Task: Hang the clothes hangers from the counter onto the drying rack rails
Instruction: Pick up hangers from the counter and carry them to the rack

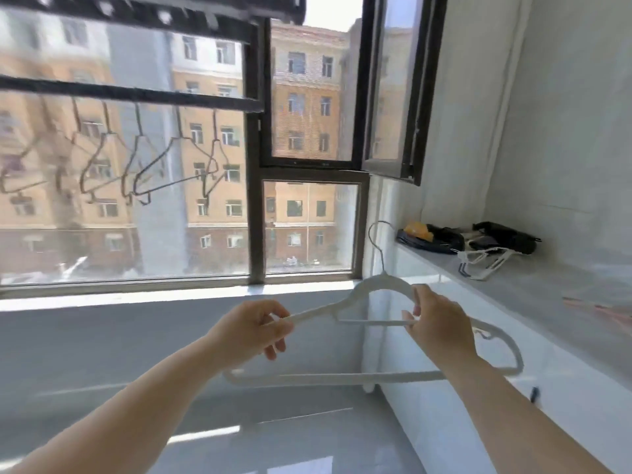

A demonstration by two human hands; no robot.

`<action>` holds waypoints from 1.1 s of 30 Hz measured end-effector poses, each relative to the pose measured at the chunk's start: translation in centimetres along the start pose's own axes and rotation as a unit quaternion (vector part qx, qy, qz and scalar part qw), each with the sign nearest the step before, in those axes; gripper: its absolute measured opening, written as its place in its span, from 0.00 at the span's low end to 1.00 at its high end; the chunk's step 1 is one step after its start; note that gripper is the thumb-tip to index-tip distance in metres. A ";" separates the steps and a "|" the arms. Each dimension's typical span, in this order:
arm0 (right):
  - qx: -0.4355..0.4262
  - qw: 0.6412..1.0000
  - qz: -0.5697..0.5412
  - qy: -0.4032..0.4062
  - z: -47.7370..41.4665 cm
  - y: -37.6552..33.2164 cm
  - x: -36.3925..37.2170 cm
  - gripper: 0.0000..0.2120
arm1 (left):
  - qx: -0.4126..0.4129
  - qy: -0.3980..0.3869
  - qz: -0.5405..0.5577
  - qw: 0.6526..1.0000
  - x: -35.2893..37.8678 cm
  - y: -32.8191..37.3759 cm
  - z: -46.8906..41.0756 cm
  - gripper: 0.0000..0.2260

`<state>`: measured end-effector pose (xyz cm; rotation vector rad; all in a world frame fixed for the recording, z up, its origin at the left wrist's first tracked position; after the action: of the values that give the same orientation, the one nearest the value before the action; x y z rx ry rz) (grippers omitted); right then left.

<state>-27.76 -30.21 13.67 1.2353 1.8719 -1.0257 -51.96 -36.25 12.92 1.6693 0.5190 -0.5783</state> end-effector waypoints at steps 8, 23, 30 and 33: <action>-0.221 0.971 -0.075 -0.051 1.6 -26.9 5.2 0.13 | -0.160 0.225 -0.345 0.897 -14.6 -7.2 13.8 0.12; -0.543 0.818 -0.155 -0.108 6.1 -68.0 9.7 0.25 | -0.308 0.492 0.020 0.814 -38.8 -21.4 36.3 0.05; -0.602 0.779 -0.165 -0.063 4.1 -81.3 10.0 0.25 | -0.323 0.574 -0.062 0.750 -47.9 -24.2 41.3 0.07; -0.622 0.765 -0.157 -0.062 5.0 -85.3 10.4 0.26 | -0.336 0.586 -0.093 0.732 -50.7 -26.0 43.7 0.06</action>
<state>-110.65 -51.18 23.78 0.0450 2.0187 0.1530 -111.40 -76.03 18.98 1.0736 1.5978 0.6186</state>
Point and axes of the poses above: each hand's wrist, its own z-axis away from the middle knuckle, its own x-axis out of the palm, y = z × x, the point moved 5 cm from there along -z, towards the middle knuckle, and after that the axes turned 2 degrees about -y, right-handed, at the moved point
